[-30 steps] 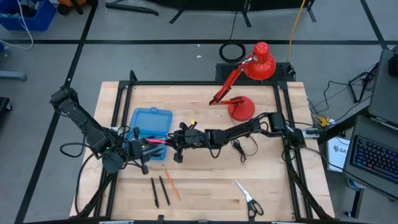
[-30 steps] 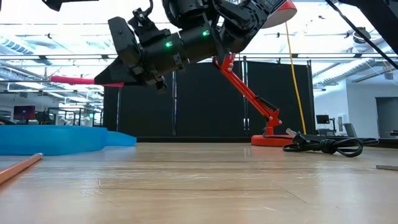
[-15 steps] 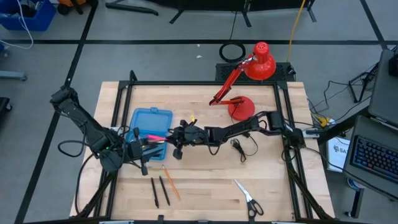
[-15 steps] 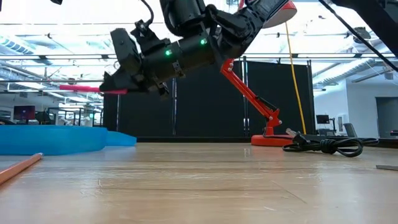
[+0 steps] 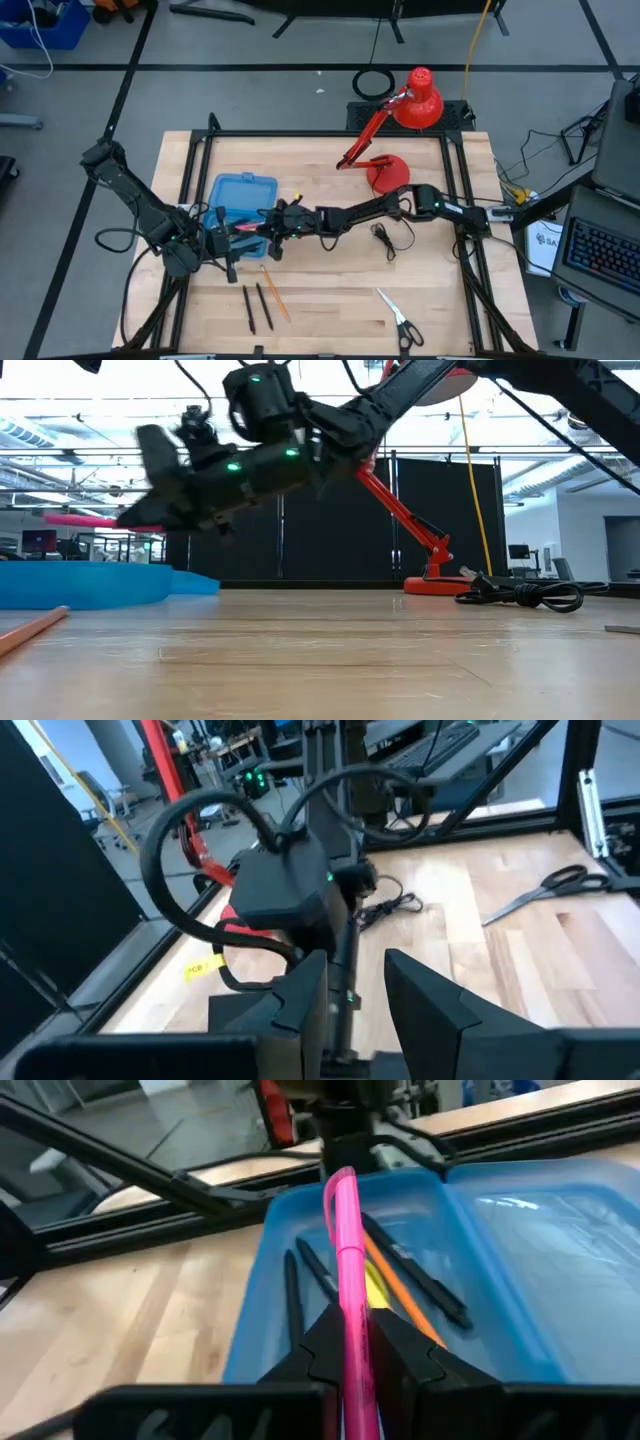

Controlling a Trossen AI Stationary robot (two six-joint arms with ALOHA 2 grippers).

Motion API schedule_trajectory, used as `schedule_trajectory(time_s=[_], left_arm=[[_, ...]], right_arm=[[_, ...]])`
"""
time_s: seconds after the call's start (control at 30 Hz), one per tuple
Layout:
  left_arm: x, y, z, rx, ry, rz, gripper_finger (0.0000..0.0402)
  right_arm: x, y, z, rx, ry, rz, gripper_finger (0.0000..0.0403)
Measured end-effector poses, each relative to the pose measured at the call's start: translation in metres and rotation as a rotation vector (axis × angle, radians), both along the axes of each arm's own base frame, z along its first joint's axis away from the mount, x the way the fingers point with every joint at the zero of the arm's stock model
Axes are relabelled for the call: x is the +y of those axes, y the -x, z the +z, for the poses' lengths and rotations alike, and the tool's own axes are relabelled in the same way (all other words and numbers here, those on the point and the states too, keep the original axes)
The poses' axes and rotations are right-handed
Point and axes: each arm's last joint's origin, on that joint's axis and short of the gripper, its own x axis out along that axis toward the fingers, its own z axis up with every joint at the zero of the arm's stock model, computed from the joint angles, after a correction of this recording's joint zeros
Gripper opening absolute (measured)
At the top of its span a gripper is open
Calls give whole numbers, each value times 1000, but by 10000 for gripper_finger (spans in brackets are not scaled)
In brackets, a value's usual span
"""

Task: Pick & place school supplies into a supply box
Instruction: Put the pink pen into the blue supply box, then put the yellow pencil into the blue supply box

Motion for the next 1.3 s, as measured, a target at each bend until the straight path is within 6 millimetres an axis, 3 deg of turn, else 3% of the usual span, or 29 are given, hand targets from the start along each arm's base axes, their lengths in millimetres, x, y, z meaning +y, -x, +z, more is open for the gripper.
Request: schedule_trajectory(time_s=[0.3,0.47,0.7,0.97,1.3], left_arm=[[-1,0,-1,11,42,-28,106],[-1,1,-3,28,57,-49,106],[-1,1,-4,33,55,-48,106],[-1,1,-4,34,49,-48,106],[0,1,-5,50,33,-48,106]], right_arm=[[3,-38,-15,46,12,29,19],[2,-39,-19,50,15,14,20],[-3,-39,-18,42,0,-18,66],[-2,-39,-19,56,5,-13,50],[33,-36,-20,66,122,31,24]])
